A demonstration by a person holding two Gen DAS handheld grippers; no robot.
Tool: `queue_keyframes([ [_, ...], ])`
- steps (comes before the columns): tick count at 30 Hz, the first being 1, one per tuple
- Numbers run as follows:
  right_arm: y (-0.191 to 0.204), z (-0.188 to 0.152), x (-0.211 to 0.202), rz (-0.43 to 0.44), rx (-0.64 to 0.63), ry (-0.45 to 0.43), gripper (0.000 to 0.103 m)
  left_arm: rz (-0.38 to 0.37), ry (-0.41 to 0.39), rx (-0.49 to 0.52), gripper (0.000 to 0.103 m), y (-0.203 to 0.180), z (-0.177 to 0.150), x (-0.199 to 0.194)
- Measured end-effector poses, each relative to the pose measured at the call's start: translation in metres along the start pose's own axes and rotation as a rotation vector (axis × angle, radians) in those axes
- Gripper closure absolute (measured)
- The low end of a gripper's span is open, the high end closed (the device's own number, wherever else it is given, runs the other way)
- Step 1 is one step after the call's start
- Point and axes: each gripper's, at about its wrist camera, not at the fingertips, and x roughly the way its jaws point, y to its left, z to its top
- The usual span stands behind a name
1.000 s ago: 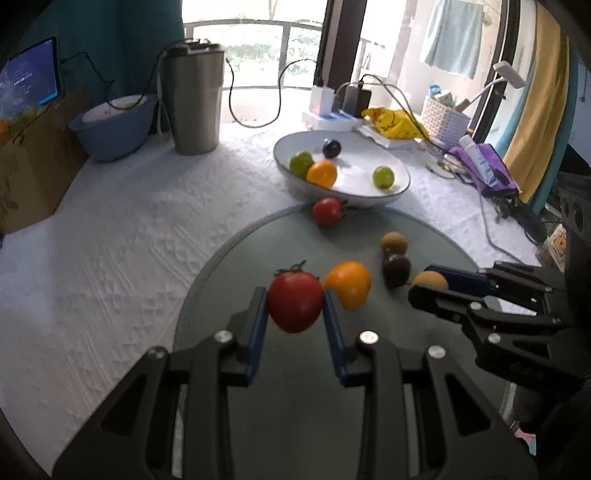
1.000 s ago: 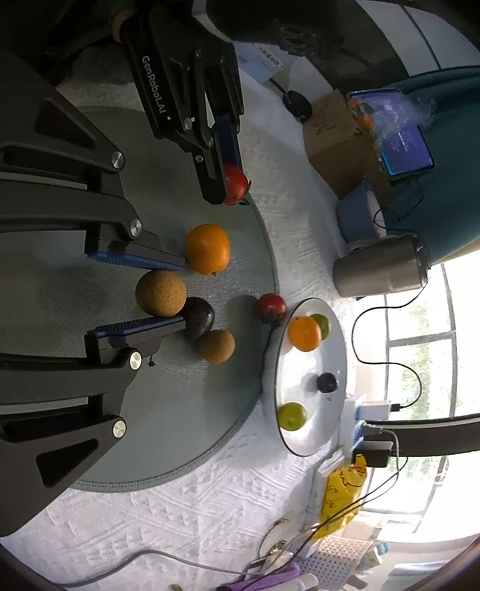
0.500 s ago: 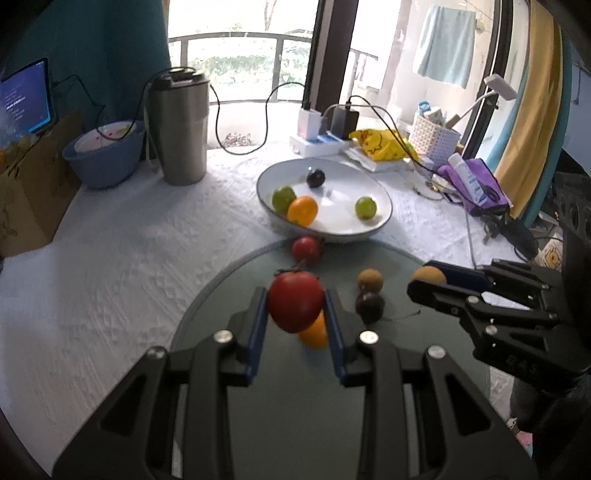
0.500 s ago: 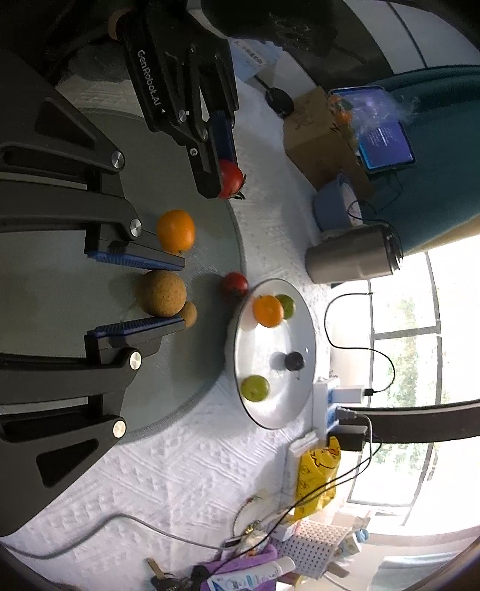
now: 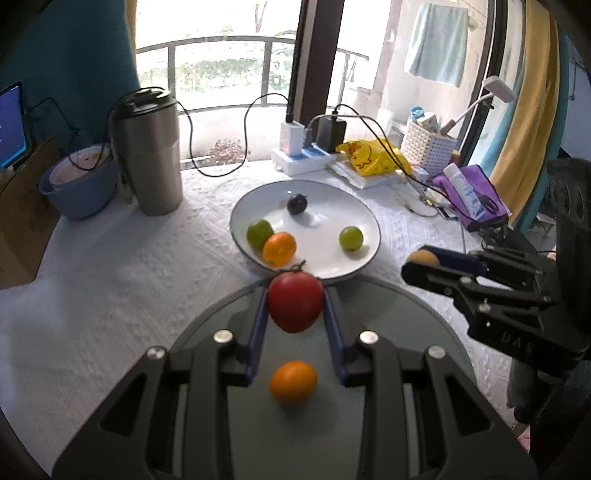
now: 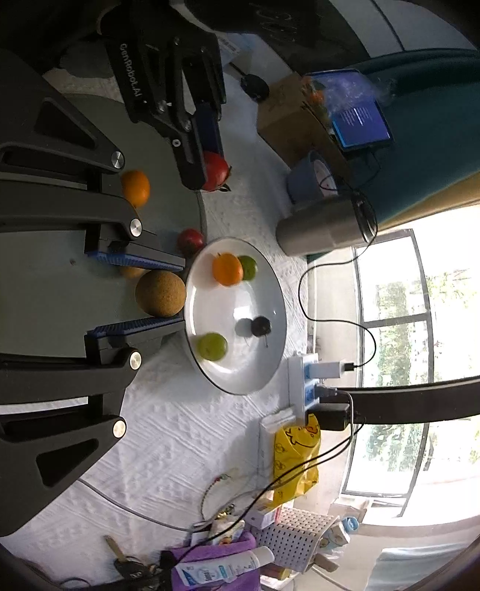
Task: Organize fruits
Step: 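Carry the brown fruit and the tomato toward the white bowl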
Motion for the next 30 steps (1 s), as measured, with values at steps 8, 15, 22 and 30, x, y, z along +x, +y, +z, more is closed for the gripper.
queue_keyframes([
  [8, -0.024, 0.013, 0.014, -0.003, 0.007, 0.007, 0.076, -0.005, 0.017, 0.000, 0.072, -0.008, 0.013, 0.022],
  [15, -0.042, 0.020, 0.026, 0.002, 0.021, 0.018, 0.076, -0.011, 0.045, 0.008, 0.072, -0.015, 0.022, 0.045],
  [22, -0.057, 0.023, 0.033, 0.008, 0.044, 0.024, 0.076, -0.006, 0.074, 0.009, 0.072, -0.014, 0.029, 0.068],
  [30, -0.068, 0.027, 0.042, 0.008, 0.059, 0.029, 0.076, -0.007, 0.102, 0.023, 0.072, -0.015, 0.032, 0.086],
])
